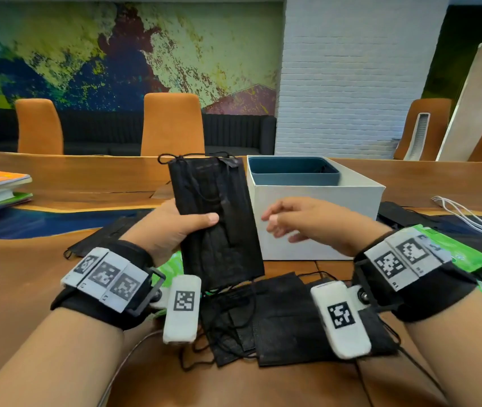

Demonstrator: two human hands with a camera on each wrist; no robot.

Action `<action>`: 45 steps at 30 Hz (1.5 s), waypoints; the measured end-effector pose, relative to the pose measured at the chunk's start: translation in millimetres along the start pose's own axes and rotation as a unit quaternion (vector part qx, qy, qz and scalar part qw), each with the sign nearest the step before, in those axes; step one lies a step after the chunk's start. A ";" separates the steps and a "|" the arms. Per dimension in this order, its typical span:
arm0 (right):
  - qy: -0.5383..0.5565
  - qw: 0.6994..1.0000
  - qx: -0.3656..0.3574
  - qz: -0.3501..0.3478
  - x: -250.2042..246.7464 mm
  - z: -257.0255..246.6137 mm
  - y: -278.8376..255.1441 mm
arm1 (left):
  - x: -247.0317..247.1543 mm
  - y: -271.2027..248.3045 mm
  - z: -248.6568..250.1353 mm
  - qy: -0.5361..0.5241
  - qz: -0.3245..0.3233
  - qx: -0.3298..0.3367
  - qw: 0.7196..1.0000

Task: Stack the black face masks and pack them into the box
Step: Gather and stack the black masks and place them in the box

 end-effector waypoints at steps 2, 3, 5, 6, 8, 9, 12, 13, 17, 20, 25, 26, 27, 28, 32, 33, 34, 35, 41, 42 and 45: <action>-0.101 0.991 0.044 -0.079 3.0 12.7 -4.0 | -6.7 1.4 1.9 -0.031 0.018 0.005 0.999; -0.142 0.982 0.059 -0.110 4.7 17.2 -6.5 | -9.5 1.8 2.6 -0.047 0.027 0.007 0.998; -0.198 0.967 0.071 -0.141 7.3 21.2 -10.3 | -13.5 2.2 4.0 -0.076 0.040 0.014 0.996; -0.223 0.961 0.073 -0.146 9.0 22.0 -11.4 | -13.9 2.2 4.5 -0.083 0.040 0.016 0.996; -0.279 0.944 0.087 -0.151 14.8 26.7 -12.1 | -15.1 1.8 5.6 -0.086 0.045 0.021 0.995; -0.305 0.935 0.096 -0.156 19.0 30.2 -11.6 | -16.2 1.6 6.0 -0.084 0.047 0.023 0.995; -0.355 0.908 0.128 -0.183 33.1 40.2 -11.5 | -19.8 1.3 5.8 -0.077 0.060 0.021 0.995; -0.367 0.902 0.133 -0.187 36.3 41.8 -12.1 | -20.8 0.9 5.8 -0.074 0.063 0.020 0.995; -0.388 0.893 0.137 -0.181 38.4 44.3 -11.9 | -20.7 -0.3 6.1 -0.068 0.066 0.018 0.995; -0.398 0.888 0.142 -0.182 38.3 46.1 -10.6 | -20.0 -0.6 7.1 -0.064 0.064 0.021 0.996; -0.412 0.881 0.141 -0.183 38.4 49.2 -8.6 | -20.4 -1.4 9.1 -0.061 0.067 0.020 0.996; -0.406 0.884 0.143 -0.185 38.2 49.7 -9.0 | -20.1 -1.7 9.3 -0.060 0.067 0.020 0.996; -0.400 0.886 0.144 -0.186 38.4 49.7 -9.3 | -19.7 -1.7 9.5 -0.060 0.065 0.020 0.996; -0.396 0.888 0.140 -0.186 38.3 49.1 -9.4 | -19.4 -1.7 9.6 -0.058 0.063 0.021 0.996; -0.362 0.908 0.110 -0.178 31.0 38.9 -11.0 | -21.0 -1.9 10.7 -0.058 0.069 0.021 0.996; -0.353 0.914 0.100 -0.171 25.9 34.5 -12.1 | -22.5 -1.7 11.2 -0.057 0.072 0.022 0.996; -0.341 0.921 0.092 -0.163 20.0 30.2 -14.1 | -23.8 -1.9 11.4 -0.055 0.076 0.022 0.995; -0.324 0.930 0.084 -0.151 12.5 25.5 -16.0 | -25.9 -1.9 11.9 -0.053 0.082 0.024 0.995; -0.125 0.989 0.034 -0.074 -37.5 8.8 -24.1 | -37.5 0.0 7.4 -0.050 0.131 0.009 0.990; -0.088 0.994 0.021 -0.066 -42.5 7.3 -25.5 | -36.4 0.2 5.1 -0.046 0.128 0.001 0.991; 0.056 0.998 -0.025 -0.030 -51.9 2.3 -25.3 | -25.9 -0.8 -1.6 -0.037 0.103 -0.028 0.994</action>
Point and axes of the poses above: each hand's wrist, its own y-axis towards the middle knuckle, its own x-axis out of the palm, z = x × y, the point moved 7 cm from there along y, towards the middle knuckle, and after that the axes turned 11 degrees about x, right-handed, at the moved point
